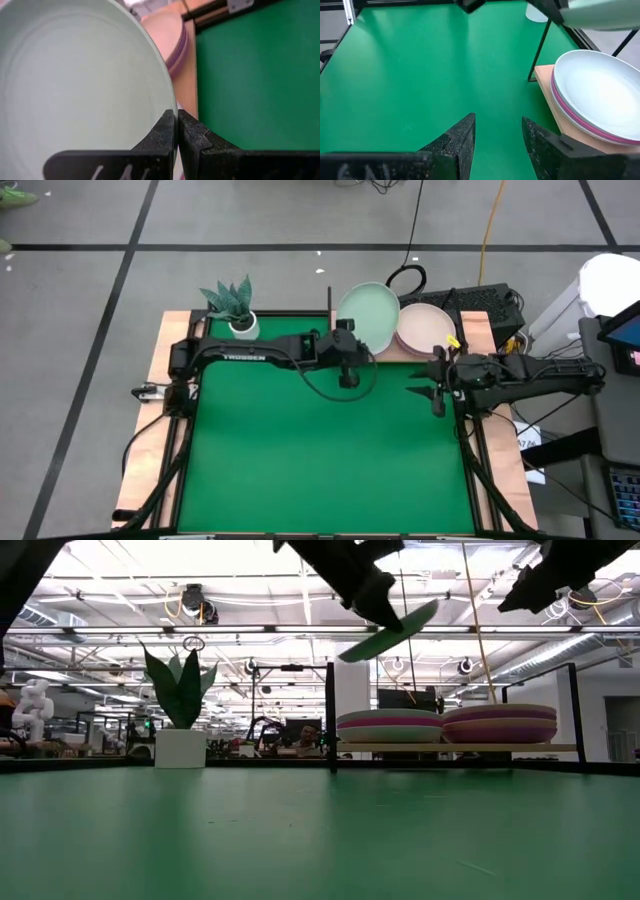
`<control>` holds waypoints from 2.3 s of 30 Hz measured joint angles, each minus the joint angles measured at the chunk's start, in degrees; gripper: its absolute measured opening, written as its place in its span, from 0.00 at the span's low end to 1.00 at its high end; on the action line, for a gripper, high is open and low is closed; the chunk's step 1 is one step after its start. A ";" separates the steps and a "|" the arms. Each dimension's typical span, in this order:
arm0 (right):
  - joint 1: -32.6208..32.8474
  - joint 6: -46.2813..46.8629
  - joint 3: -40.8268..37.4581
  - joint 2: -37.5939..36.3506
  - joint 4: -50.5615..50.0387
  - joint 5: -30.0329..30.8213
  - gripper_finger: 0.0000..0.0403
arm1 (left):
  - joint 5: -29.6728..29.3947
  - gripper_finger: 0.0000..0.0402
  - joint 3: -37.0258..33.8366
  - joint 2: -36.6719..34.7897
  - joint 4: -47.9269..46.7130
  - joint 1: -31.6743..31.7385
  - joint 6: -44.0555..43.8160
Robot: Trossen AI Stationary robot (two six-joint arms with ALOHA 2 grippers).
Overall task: Place and stack plates onto a shelf
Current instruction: Stack the green plate on top of the gray plate on the shelf
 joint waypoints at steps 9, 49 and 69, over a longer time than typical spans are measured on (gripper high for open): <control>1.25 -0.23 0.00 -0.98 0.00 -0.02 0.35 | 5.78 0.02 0.01 2.90 5.35 0.61 3.98; 1.25 0.23 0.00 -1.32 -1.14 -0.02 0.35 | 6.87 0.06 -0.03 11.31 1.54 6.14 -2.03; 1.24 0.17 0.00 -1.32 -1.12 -0.02 0.35 | -6.72 0.30 -0.07 11.32 4.14 2.89 2.74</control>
